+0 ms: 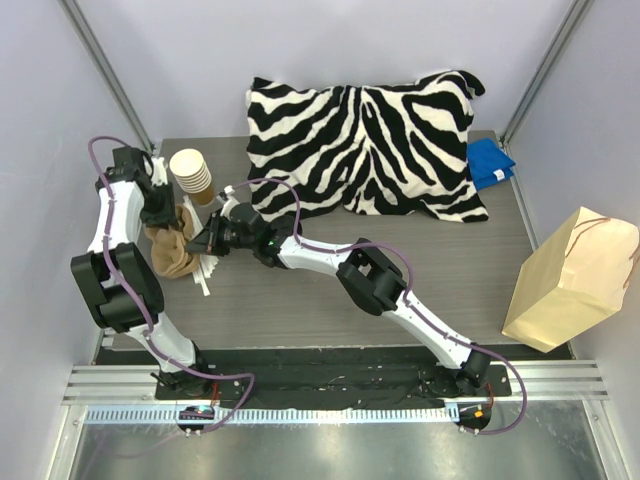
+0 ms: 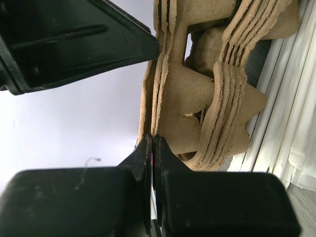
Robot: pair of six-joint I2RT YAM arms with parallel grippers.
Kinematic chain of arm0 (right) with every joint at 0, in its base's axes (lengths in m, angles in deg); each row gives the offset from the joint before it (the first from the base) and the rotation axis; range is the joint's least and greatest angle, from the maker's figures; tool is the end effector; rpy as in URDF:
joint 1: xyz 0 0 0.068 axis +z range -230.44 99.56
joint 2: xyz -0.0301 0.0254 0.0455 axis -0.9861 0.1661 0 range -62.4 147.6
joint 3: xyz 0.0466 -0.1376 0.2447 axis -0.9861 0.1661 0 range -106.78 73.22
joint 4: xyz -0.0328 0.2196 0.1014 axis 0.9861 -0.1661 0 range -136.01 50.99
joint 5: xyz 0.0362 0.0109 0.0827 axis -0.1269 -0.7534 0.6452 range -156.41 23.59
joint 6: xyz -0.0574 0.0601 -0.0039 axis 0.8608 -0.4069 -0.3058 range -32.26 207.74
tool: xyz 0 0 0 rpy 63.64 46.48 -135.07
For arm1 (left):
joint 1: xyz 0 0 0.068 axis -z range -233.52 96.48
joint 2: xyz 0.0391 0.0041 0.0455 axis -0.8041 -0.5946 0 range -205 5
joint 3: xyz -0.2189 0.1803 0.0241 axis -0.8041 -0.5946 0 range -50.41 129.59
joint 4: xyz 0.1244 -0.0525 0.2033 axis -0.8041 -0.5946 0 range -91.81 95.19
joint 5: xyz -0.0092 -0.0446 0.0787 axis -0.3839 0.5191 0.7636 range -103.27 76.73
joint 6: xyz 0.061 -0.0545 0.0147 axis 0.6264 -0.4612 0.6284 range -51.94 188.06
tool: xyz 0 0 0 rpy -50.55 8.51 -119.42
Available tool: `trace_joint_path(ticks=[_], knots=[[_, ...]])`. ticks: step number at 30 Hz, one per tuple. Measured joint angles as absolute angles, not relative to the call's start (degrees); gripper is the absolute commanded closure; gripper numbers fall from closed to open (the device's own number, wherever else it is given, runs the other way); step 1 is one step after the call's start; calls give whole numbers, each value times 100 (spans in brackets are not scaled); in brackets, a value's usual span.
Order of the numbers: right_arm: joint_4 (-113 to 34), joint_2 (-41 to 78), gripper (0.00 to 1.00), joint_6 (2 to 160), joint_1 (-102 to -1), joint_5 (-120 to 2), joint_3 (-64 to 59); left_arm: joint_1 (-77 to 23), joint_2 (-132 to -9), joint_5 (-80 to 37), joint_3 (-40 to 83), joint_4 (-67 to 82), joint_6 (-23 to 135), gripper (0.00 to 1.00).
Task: Pack the takeout coffee
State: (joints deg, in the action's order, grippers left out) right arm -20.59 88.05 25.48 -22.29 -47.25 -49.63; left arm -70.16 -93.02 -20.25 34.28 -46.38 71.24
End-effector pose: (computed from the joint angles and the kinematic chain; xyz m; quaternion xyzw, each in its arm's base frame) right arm 0.3119 0.5473 0.1752 -0.0809 0.7543 0.6176 0.2077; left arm 0.3422 0.0930 0.2609 -0.1010 0.9691 -0.0212 0.2238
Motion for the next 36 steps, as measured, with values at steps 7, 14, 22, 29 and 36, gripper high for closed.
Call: trace_joint_path(ticks=[7,14,22,29,36], knots=[[-2055,8805,99,2543,-2231,-4723,-4963,-7069,-9326,-1970,3301,-4474,7130,82],[-2044,8807,99,2495,-2231,-4723,-4961,-7123,-9350,-1997,3271,-4448,7117,100],[-2029,8810,99,2382,-2233,-4725,-4943,-7169,-9341,-2042,3281,-4526,7148,100],[-1996,8810,99,2283,-2218,-4701,-4902,-7215,-9151,-1931,3316,-4730,7292,100],[-1948,8810,99,2286,-2205,-4679,-4900,-7231,-8911,-1861,3417,-4935,7436,100]])
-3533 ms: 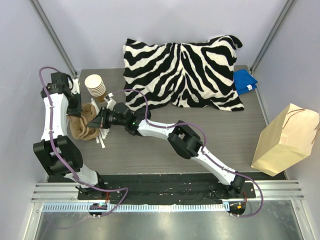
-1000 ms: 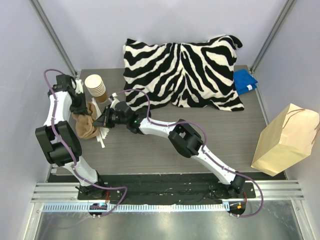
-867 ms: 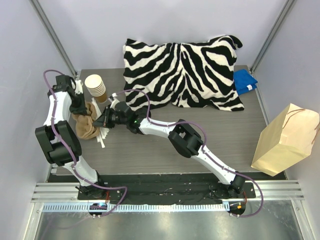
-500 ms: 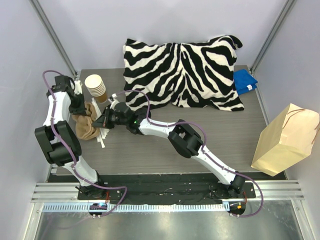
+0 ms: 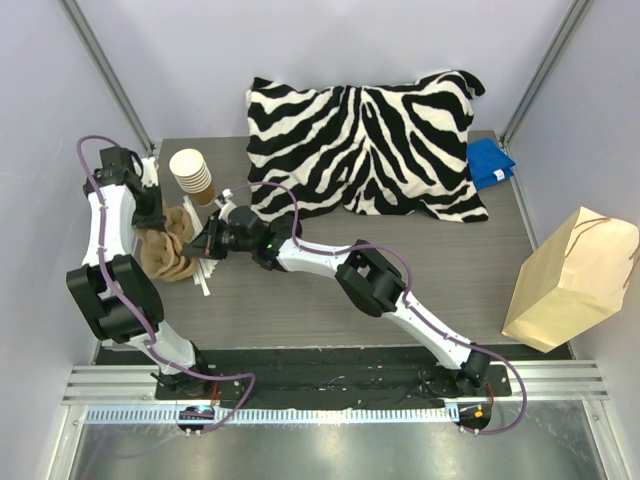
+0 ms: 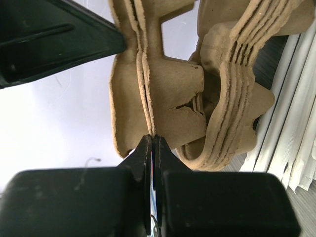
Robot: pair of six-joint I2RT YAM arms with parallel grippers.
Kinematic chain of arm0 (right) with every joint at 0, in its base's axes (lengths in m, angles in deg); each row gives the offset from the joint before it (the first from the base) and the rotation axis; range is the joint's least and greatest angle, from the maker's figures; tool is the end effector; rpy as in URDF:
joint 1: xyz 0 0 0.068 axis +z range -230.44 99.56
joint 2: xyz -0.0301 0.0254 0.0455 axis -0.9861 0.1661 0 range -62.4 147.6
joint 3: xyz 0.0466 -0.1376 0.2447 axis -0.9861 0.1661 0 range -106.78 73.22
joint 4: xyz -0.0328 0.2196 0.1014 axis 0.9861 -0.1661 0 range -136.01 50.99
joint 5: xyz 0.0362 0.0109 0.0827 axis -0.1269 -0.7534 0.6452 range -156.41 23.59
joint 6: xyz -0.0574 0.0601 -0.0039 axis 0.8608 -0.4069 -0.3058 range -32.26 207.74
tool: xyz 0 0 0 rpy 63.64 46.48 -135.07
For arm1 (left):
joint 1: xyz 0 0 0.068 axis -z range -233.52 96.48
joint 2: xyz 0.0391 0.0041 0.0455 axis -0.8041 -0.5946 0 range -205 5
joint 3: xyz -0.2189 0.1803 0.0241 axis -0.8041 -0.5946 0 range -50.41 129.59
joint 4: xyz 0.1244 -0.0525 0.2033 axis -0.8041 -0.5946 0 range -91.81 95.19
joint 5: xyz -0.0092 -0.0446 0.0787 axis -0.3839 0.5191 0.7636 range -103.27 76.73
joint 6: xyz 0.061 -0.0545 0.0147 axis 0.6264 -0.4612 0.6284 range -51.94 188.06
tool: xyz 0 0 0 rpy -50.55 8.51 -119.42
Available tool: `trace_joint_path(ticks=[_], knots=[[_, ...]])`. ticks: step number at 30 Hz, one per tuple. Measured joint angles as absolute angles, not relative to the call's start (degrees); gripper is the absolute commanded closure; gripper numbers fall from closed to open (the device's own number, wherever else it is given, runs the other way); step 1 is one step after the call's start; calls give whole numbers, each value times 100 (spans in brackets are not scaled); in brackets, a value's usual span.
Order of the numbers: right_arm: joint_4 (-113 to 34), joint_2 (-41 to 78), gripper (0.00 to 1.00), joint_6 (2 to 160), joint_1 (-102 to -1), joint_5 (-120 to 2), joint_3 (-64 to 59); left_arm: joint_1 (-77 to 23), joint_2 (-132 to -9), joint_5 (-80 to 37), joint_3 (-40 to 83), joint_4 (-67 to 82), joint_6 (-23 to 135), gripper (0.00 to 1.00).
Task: Pack the takeout coffee
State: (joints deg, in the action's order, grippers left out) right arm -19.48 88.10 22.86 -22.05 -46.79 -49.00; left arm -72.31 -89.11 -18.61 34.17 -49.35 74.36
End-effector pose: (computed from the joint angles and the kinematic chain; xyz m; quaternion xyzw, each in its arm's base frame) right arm 0.3089 0.5484 0.1734 -0.0684 0.7531 0.6259 0.1911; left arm 0.3211 0.1021 0.2791 -0.0955 0.9688 0.0043 0.2286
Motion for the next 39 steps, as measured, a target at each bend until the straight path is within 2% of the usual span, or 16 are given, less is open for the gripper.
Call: trace_joint_path(ticks=[11,24,39], knots=[[-1882,8810,99,2255,-2205,-4642,-4900,-7237,-8858,-1887,3716,-5342,7428,100],[-1793,8810,99,1997,-2191,-4421,-4865,-7115,-8491,-1662,3076,-4841,7397,100],[-1659,8810,99,1897,-2194,-4415,-4769,-6815,-8124,-1275,3078,-4926,7124,100]])
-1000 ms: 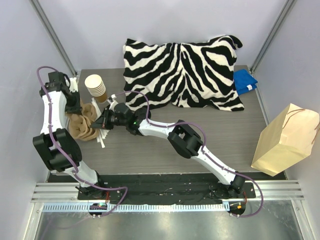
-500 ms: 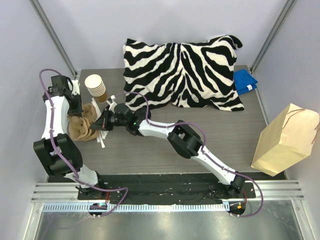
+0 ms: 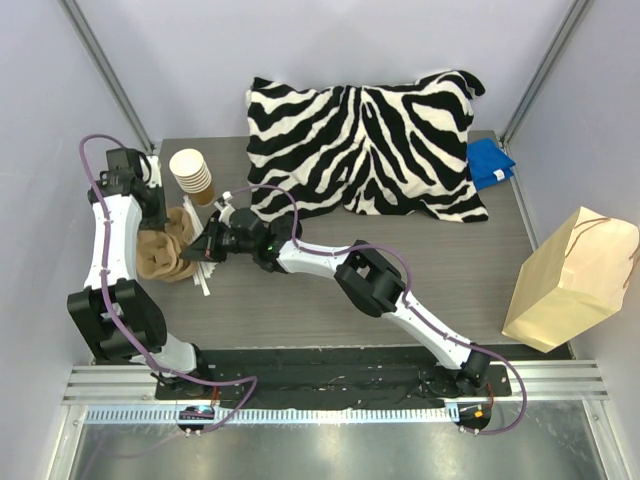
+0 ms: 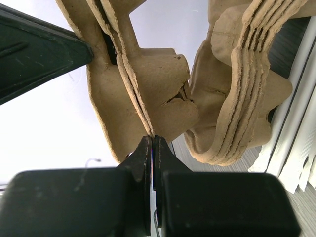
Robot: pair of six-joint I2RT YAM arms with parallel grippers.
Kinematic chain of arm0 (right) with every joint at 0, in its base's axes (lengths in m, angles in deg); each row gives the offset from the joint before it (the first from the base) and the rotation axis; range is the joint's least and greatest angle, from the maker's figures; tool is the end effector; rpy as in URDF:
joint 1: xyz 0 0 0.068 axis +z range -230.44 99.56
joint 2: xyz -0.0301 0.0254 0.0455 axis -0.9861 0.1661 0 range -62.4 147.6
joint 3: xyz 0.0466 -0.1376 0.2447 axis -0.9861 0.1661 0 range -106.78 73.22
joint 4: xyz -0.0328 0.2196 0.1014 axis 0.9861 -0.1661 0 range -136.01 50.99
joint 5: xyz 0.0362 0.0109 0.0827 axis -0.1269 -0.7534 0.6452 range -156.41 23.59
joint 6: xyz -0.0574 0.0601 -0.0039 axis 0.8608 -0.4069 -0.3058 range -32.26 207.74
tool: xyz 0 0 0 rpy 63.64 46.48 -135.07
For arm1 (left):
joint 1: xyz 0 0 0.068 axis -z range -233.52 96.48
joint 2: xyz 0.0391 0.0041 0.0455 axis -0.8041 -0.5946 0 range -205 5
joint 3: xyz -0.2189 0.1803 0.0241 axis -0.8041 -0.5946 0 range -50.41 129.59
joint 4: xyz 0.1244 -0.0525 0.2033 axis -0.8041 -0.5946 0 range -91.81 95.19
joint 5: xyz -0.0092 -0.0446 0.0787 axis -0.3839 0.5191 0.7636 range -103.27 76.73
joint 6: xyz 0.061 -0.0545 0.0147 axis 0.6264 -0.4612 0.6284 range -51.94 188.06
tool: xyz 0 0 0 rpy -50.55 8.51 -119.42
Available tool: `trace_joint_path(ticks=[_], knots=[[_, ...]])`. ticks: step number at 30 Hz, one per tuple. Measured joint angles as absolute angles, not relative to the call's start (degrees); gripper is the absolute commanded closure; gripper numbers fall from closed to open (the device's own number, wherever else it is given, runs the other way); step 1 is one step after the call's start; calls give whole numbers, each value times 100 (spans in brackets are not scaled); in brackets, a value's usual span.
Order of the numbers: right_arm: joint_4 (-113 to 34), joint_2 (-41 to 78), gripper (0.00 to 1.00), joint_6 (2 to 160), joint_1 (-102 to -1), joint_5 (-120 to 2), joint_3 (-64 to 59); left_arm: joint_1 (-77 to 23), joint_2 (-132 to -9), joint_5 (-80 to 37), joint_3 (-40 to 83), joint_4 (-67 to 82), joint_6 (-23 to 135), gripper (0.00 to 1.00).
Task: Pack the takeout coffee
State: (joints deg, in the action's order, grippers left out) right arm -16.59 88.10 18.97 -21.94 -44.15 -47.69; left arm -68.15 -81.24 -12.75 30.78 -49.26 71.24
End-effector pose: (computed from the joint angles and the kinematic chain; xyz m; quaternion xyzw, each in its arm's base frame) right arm 0.3041 0.5490 0.1722 -0.0613 0.7444 0.6457 0.1586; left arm 0.2969 0.0781 0.3026 -0.0974 0.9599 0.0450 0.2591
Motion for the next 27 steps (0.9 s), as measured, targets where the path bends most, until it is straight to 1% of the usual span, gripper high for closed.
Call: trace_joint_path(ticks=[2,3,4,6,7,10,14,17,23,27], knots=[[-1637,8810,99,1888,-2194,-4408,-4769,-6815,-8124,-1275,3080,-4931,7122,100],[-1629,8810,96,1879,-2194,-4395,-4769,-6815,-8128,-1275,3080,-4935,7122,100],[-1613,8810,88,1866,-2194,-4380,-4766,-6815,-8137,-1280,3080,-4939,7124,100],[-1546,8810,77,1835,-2194,-4340,-4749,-6815,-8159,-1280,3089,-4950,7124,100],[-1504,8810,68,1818,-2196,-4321,-4729,-6815,-8172,-1284,3089,-4961,7126,100],[-1425,8810,54,1765,-2209,-4308,-4668,-6804,-8196,-1358,3091,-5086,7137,100],[-1279,8810,54,1739,-2266,-4305,-4661,-6776,-8253,-1400,3142,-5294,7174,100],[-1235,8810,50,1735,-2285,-4303,-4661,-6772,-8277,-1395,3207,-5385,7205,100],[-1209,8810,49,1746,-2320,-4318,-4664,-6772,-8303,-1374,3207,-5512,7283,100],[-1220,8810,38,1800,-2323,-4336,-4681,-6772,-8303,-1280,3209,-5576,7310,100]])
